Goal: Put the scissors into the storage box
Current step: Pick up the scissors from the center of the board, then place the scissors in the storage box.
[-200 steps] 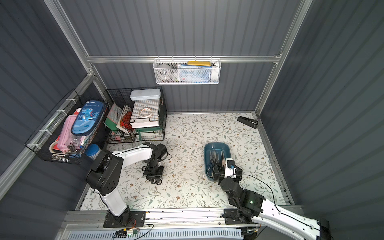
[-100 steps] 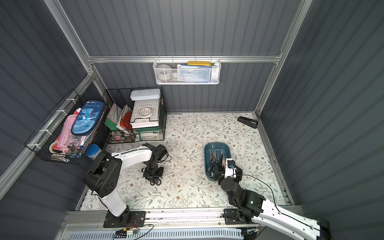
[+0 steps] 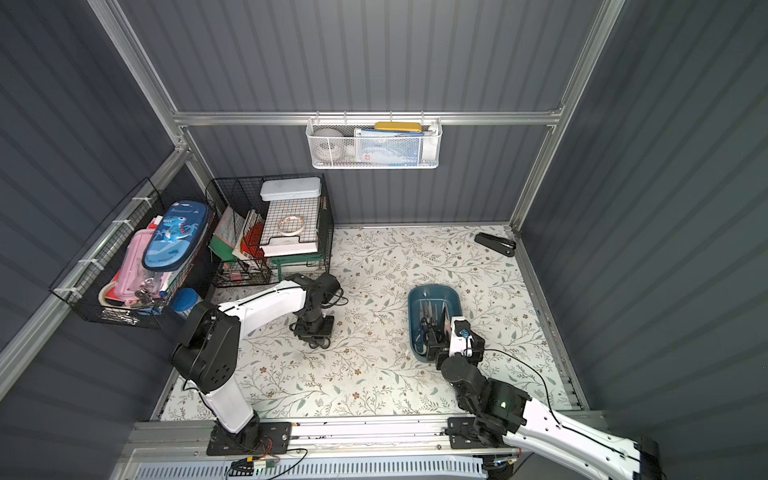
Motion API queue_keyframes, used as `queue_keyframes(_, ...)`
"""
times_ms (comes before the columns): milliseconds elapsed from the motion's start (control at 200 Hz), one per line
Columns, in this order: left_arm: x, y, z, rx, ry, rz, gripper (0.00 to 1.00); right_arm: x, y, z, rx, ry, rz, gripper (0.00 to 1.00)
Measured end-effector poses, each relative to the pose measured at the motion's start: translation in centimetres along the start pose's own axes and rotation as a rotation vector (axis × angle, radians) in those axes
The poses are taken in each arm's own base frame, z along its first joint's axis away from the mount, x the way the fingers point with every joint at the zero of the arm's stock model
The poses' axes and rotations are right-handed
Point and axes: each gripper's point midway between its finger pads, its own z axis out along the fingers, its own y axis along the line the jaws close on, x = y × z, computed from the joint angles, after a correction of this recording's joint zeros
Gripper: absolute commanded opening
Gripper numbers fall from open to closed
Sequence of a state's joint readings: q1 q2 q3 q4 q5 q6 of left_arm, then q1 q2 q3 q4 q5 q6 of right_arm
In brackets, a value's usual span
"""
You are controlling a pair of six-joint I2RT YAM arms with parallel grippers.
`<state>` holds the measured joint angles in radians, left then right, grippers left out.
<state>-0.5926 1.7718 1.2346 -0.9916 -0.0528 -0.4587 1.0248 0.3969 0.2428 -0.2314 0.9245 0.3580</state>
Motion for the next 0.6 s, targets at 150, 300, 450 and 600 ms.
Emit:
queue_keyframes(150,-2.2,-3.4,-3.4,0.047,-0.085,0.059,0.07,0.0,0.0,0.0,0.0,0.0,-0.001,0.99)
queue_keyframes(300,-4.6,-8.7,-6.0,0.108,-0.154,0.145,0.08,0.0,0.0,0.0,0.0,0.0,0.001,0.99)
queue_keyframes(450,-5.1,-15.2,-5.5,0.17,-0.14,0.249,0.09,-0.5,-0.3,-0.3,-0.002,-0.008,0.022,0.99)
queue_keyframes(600,-4.4,-21.4,-3.8,0.237,-0.095,0.344,0.1,-1.6,-0.8,-1.0,-0.013,-0.039,0.083,0.99)
